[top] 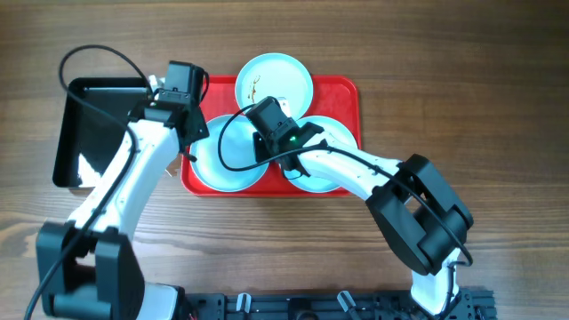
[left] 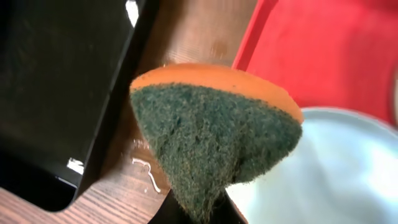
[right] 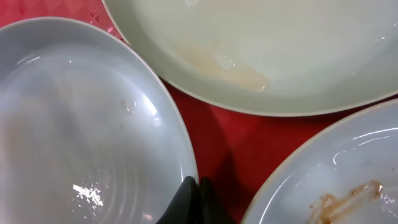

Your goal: Clean dirty plates on tray and stack at the side

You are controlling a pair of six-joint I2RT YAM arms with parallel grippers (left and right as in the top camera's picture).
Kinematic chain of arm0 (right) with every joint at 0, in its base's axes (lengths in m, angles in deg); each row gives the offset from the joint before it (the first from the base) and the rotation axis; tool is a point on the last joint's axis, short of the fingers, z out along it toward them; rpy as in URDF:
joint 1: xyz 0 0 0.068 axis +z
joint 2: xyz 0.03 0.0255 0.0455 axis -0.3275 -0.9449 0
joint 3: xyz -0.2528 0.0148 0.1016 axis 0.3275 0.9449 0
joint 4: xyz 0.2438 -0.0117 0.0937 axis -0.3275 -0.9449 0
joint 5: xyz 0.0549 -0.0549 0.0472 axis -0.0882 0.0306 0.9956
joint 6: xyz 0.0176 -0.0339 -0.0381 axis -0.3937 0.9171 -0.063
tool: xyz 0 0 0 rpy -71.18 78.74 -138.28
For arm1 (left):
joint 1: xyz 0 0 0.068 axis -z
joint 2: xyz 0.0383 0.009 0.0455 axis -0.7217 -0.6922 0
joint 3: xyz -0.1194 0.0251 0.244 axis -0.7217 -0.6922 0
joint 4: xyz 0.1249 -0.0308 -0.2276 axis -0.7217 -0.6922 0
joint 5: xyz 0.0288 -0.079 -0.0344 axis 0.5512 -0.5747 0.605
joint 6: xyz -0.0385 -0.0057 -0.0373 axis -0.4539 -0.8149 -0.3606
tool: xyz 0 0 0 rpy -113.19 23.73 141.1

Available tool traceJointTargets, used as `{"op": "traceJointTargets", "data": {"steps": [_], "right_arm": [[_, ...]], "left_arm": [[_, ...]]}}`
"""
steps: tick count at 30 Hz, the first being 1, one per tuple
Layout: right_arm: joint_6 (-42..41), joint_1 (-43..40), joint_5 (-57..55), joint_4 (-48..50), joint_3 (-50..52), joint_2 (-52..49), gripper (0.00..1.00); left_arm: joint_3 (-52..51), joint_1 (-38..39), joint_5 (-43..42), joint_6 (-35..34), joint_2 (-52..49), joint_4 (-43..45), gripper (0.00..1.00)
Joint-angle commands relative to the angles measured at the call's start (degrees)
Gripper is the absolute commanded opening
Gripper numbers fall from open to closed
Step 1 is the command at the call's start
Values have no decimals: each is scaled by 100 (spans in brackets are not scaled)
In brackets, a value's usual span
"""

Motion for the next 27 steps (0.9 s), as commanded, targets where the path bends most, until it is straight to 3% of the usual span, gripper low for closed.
{"op": "traceJointTargets", "data": {"steps": [1,7,12,16,20,27], "right_arm": [[203,-22,-308,-109,-118,424,4],[748,57,-815,-190,-118,922,4],[2221,358,-2341,-120,-118,1329,4],[3606,879,-4190,214,-118,1360,4],[4863,1499,-5711,1047,-118,1360,5],[4728,1698,-5737,1165,-118,1360,4]], "left_arm": [[122,-271,197,-79,273,238,4],[120,-881,-391,-144,273,302,4],[120,-1373,-501,-216,271,354,4],[120,-1744,-868,-251,269,358,4],[120,-1882,-968,-247,269,356,4],[120,-1919,-835,-201,262,448,4]]}}
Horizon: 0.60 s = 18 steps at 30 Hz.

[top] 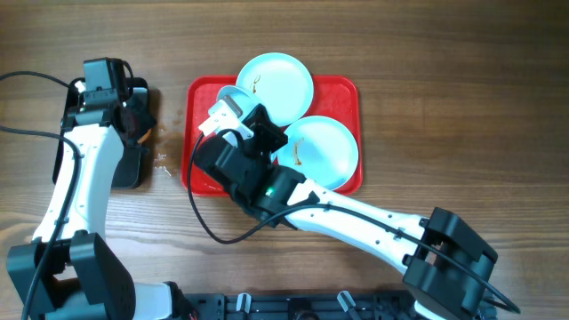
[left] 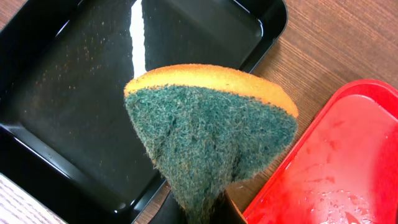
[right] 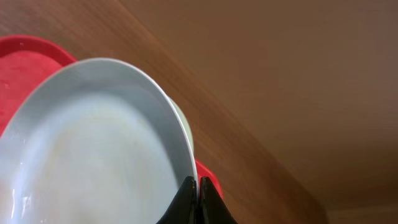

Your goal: Clean dirty plates on tray and stack at the side

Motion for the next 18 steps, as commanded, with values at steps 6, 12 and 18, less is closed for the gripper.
{"op": "traceJointTargets", "data": {"steps": [6,12,18], "right_arm": [[-496,-20,-120,-227,-107,160,4],[-1572,-20,984,-748,-107,160,4],[-2000,-20,1475,-953,-107,160,4]], "left_arm": [[101,-723,334,219,-109,509,4],[101,-1113,-90,704,-966,750,4],[98,-1182,-323,702,-1515,846,19]]}}
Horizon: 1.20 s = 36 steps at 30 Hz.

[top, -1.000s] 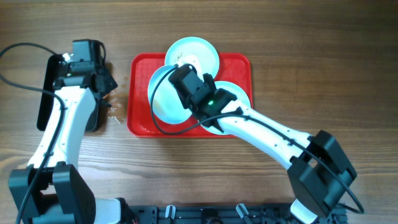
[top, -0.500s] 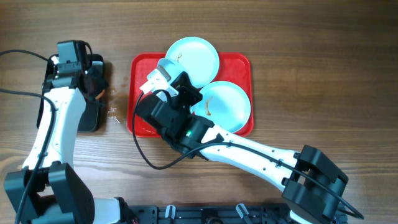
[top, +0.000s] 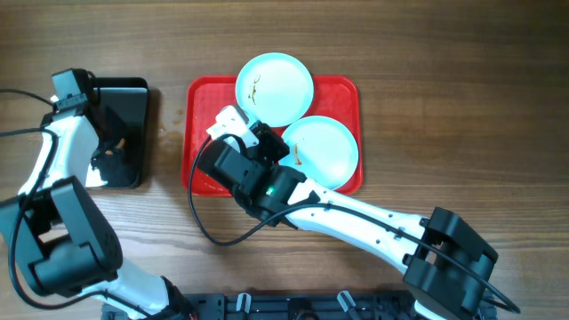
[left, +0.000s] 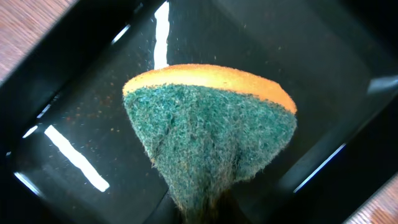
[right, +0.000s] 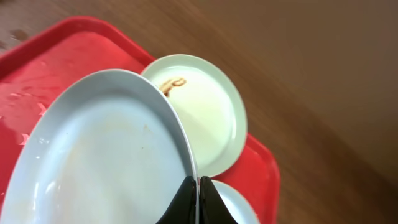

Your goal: Clean dirty plates on tray and stack at the side

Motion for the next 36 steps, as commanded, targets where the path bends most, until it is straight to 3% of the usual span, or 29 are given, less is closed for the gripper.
{"op": "traceJointTargets", "data": {"steps": [1,3,7,12,19,21,23,29,33,36], "right_arm": [[-496,-7,337,0,-107,160,4],[-634,-7,400,-55,-107,160,4],[-726,-7,494,-138,-107,160,4],[-922,-9,925,-122,-107,415,4],[-885,-15,981,-184,-107,535,4],[-852,-15,955,-214,-107,535,4],[-850,-33,841,-223,-107,533,4],[-761,-52,481,-219,-107,533,4],[-1794,-348,483,-254,-107,542,4],[-2402,-675,531,-446,-114,625,4]], "left_arm": [[83,-39,-269,94,-315,-24,26],[85,-42,-262,94,-426,-39,37],[129,-39,-262,94,-323,46,35],[157,-57,-262,94,-79,20,25],[-24,-68,-264,76,-461,46,29],[-24,-68,-262,81,-627,24,22],[-24,-68,-264,76,-680,4,4],[203,-66,-264,74,-131,-173,4],[184,-94,-264,74,66,-146,9],[175,-94,-273,70,-39,-177,28]]}}
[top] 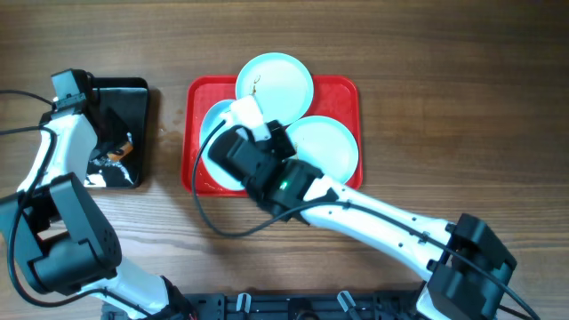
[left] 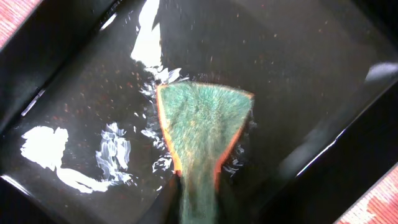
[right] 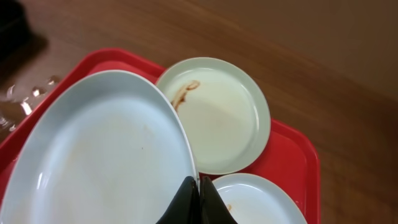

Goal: Clean dirty plates on tray and stack at the side
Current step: 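Lift the cleaned plate with the right gripper and move it right of the tray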

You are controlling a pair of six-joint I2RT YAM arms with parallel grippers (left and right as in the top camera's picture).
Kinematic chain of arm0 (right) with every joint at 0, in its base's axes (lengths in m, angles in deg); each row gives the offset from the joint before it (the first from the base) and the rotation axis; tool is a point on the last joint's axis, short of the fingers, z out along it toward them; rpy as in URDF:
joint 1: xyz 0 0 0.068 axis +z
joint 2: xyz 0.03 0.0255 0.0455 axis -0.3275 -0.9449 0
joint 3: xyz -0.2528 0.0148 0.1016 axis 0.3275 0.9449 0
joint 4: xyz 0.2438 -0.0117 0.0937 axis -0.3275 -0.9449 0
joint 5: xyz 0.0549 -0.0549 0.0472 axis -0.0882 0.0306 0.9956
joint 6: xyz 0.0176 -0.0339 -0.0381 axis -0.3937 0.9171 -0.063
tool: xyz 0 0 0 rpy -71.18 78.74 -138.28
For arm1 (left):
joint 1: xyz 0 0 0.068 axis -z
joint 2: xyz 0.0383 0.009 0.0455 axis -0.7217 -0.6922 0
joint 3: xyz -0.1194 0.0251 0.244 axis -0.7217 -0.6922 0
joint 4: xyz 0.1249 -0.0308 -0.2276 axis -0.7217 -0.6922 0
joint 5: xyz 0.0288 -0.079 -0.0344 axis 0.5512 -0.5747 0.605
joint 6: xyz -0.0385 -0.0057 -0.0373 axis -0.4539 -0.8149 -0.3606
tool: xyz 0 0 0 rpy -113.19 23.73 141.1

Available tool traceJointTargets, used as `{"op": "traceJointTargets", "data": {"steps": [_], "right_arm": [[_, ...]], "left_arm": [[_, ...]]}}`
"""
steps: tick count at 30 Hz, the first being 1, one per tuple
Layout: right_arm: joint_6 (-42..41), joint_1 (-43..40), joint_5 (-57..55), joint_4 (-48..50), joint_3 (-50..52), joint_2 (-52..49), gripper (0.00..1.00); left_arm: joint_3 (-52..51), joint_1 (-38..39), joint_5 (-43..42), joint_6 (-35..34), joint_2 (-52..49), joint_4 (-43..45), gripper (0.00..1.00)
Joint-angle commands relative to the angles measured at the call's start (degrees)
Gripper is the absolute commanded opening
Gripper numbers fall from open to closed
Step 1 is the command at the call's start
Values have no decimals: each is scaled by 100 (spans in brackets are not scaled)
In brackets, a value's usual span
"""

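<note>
My left gripper [left: 199, 194] is shut on a green and orange sponge [left: 202, 124], which is pressed flat into the water of the black basin [top: 135, 96]. My right gripper [right: 199, 186] is shut on the rim of a pale plate [right: 99, 155]. It holds that plate tilted above the left half of the red tray [top: 348, 89]. A plate with a brown streak [top: 274, 82] lies at the tray's back. Another smeared plate [top: 325, 149] lies at its right.
The basin stands on the wooden table left of the tray, and water drops [top: 164, 133] lie on the wood between them. Black cables run from both arms. The right arm spans the table's front from the lower right.
The sponge was held above the basin's water and is now pushed down into it and flattened, with ripples around it. The right gripper still holds the plate over the tray, a little further right.
First the sponge hung beside the left plate on the tray, and my right gripper was shut on that plate's rim. Then the plate was held tilted off the tray and the sponge was over the basin's edge. Later it hung over the basin's middle, and now it is in the water.
</note>
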Motion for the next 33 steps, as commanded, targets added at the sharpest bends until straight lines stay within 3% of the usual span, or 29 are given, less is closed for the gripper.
{"op": "traceJointTargets", "data": {"steps": [1,2,3,5,8,13,16,25,33], "right_arm": [[-1064,-509,-4,-212,-116,280,4],[-1178,-645,164,-284,-116,372,4],[-1381,-789,302,-391,-118,492,4],[-1727,-960,328,-551,-116,664,4],[-1869,-1032,278,-656,-116,804,4],[-3368,-1049,-815,-1569,-116,802,4],[-3748,-1150,-1246,-1880,-116,802,4],[-4631,-2236,-708,-2267,-101,802,4],[-6610,-2699,-748,-3112,-90,579,4]], "left_arm": [[83,-42,-50,-17,-9,-4,41],[83,-39,-50,-17,-26,-2,65],[83,-42,-50,-17,-26,-2,81],[83,-42,-50,-17,-26,-4,100],[83,-39,-50,-17,-26,-7,100],[83,-42,-50,-20,-26,-26,100],[83,-39,-50,-20,-26,-26,100],[83,-42,-286,-37,-26,-2,100],[83,-42,-286,-37,-26,-22,100]]}}
